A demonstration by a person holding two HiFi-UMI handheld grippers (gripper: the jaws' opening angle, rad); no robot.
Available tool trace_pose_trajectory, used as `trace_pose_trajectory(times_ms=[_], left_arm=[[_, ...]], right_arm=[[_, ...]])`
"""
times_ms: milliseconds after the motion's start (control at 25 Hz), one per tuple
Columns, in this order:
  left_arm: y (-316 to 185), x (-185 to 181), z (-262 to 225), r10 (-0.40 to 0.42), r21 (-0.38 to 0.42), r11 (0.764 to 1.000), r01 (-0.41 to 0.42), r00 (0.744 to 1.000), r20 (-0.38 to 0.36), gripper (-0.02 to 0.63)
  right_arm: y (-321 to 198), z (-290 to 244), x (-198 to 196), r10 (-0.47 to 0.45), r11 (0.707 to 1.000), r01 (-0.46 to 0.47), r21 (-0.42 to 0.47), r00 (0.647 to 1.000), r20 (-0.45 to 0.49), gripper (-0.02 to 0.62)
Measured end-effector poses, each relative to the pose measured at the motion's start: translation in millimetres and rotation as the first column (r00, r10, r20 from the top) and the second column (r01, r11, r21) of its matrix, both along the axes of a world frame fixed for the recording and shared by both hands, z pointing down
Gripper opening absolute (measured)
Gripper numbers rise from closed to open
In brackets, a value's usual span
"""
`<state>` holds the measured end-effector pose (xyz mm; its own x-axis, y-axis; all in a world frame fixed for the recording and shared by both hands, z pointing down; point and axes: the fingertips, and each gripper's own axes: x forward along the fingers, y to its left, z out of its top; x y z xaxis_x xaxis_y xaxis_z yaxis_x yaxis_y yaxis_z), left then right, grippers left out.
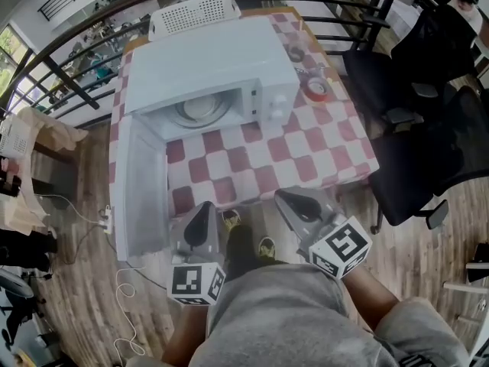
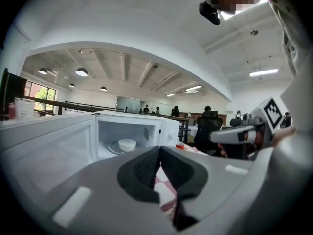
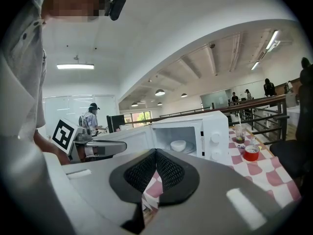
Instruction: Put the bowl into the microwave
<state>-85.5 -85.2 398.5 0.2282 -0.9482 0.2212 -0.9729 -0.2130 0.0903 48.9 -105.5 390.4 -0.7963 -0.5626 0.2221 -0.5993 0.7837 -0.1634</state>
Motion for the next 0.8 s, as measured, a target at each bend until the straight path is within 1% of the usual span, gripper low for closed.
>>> trace_pose_trajectory(times_ms=[160,360,520,800], left_arm=[[16,1,-5,-0.018,0.006,1.0,0.018,1.0,-0.003,0.012],[19,7,-4,-0.01,0.003,1.0,0.01,1.0,-0.004,0.011],[15,11,-6,0.009,0.007,1.0,-0.009,1.0,-0.008,0.011],[18,22,-5,0.057,0.005,0.998,-0.057,0.998,-0.032,0.011]], right_arm=[[12,-2,1,-0.014,1.0,0.014,-0.012,1.0,0.012,0.0],[12,-3,2,-0.009,1.0,0.009,-0.008,1.0,0.01,-0.002],[9,-6,2,-0.005,1.0,0.006,-0.01,1.0,0.013,-0.002],[13,-6,2,0.026,1.0,-0.026,0.002,1.0,0.001,-0.002]])
